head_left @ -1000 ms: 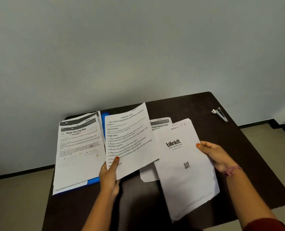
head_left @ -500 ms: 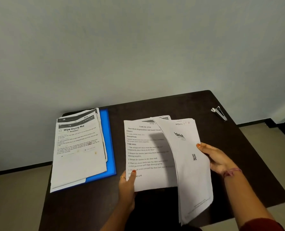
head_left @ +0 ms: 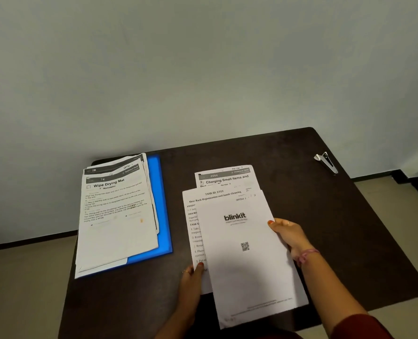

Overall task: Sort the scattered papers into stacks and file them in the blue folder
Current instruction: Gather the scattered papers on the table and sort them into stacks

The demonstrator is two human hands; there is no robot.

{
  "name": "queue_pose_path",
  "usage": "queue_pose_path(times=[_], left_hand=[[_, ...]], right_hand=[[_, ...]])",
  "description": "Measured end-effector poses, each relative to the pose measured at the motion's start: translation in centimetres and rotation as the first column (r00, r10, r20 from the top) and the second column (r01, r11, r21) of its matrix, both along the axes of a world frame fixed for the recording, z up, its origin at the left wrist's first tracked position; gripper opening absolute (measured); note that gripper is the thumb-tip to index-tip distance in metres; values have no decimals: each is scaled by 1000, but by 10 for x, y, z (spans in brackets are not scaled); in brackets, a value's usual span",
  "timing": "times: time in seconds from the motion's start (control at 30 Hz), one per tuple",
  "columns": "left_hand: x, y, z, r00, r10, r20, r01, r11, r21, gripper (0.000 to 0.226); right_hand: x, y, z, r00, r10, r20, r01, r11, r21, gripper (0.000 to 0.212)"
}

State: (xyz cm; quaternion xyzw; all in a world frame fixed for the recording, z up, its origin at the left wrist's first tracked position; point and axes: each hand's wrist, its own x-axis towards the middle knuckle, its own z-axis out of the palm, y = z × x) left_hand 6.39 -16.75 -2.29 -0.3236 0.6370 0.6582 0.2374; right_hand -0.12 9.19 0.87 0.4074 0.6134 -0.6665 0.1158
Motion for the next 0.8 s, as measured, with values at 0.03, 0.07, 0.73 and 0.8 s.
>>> queue_pose_path(times=[0.03,0.07,0.73,0.8], left_hand=[[-1,0,0,1000,-9,9,9,1000,-19,24],[-2,0,2,1000,-14,22,14,999,-32,24],[-9,-3,2,998,-46,52,50,996,-79,24],[-8,-3,2,998,-44,46,47,996,-71,24]], right_hand=[[0,-4,-4,1000,-5,1,5,999,42,16],[0,-9,-7,1000,-12,3,12,997,72,18],[-61,-52,-29,996,-37,-75,57,954,293,38],[-63,-53,-30,997,-32,-67,53,944,325,37]])
